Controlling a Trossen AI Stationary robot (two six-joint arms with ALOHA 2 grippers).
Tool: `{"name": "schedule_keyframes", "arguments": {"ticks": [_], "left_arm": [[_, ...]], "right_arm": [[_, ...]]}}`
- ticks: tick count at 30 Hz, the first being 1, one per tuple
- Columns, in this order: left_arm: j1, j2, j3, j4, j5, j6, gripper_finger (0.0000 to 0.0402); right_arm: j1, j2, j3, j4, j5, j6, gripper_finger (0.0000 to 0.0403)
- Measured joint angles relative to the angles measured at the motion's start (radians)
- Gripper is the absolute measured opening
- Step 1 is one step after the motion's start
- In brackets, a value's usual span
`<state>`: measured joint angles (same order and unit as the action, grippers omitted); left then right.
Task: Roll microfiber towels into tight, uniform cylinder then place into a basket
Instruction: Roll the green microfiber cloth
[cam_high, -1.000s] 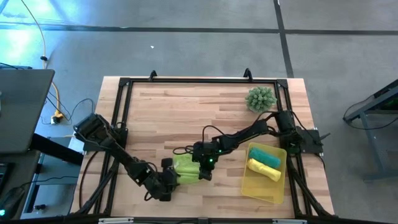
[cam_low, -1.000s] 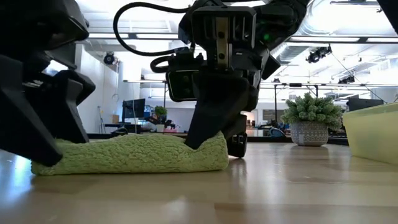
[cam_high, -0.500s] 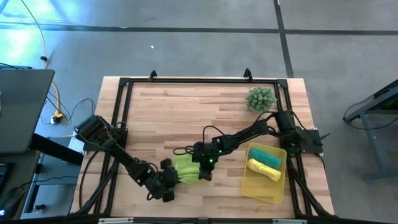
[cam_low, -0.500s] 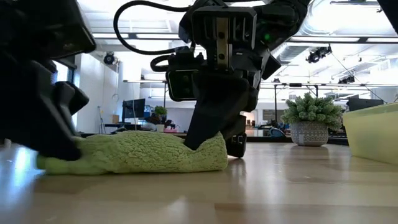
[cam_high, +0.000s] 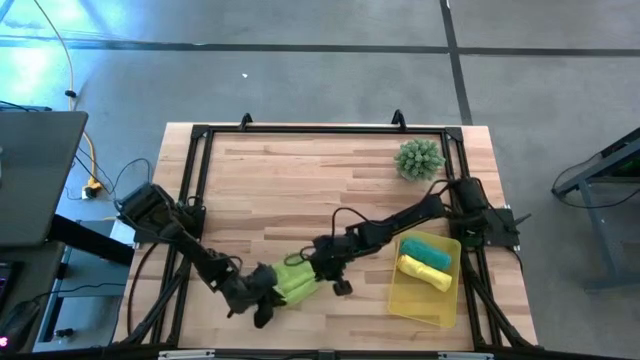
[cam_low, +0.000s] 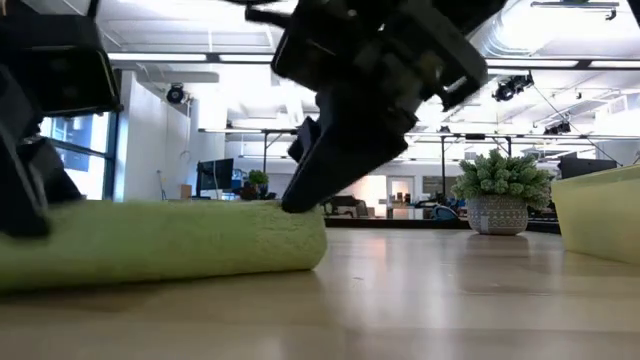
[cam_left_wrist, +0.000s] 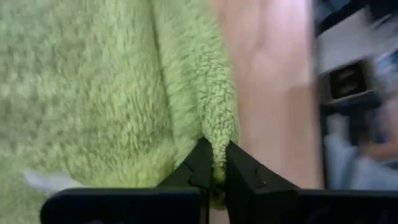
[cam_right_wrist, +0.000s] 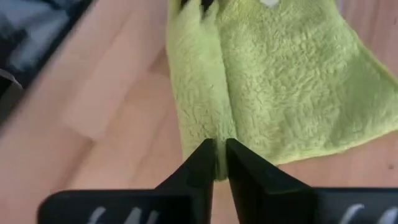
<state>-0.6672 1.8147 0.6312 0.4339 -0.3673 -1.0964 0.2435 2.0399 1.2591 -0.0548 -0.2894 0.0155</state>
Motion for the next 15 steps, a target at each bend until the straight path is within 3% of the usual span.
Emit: {"name": "schedule_keyframes", "arguments": {"ticks": [4,9,15], "left_arm": [[-0.012,-0.007,-0.099,0.185,-0.063,-0.1,0.0009],[-0.007,-0.019,-0.121,0.212,-0.055,-0.139,0.0008],[0.021,-0.025,-0.118,0.181,0.015,-0.183,0.0008]], "right_arm": [[0.04,-0.002,0.0,-0.011,0.092,-0.156,0.0063],[0.097,-0.003,0.0,-0.007,0.181,-0.294,0.0119],[0.177,-0.004,0.0,-0.009,0.481,-0.51,0.0171]]}}
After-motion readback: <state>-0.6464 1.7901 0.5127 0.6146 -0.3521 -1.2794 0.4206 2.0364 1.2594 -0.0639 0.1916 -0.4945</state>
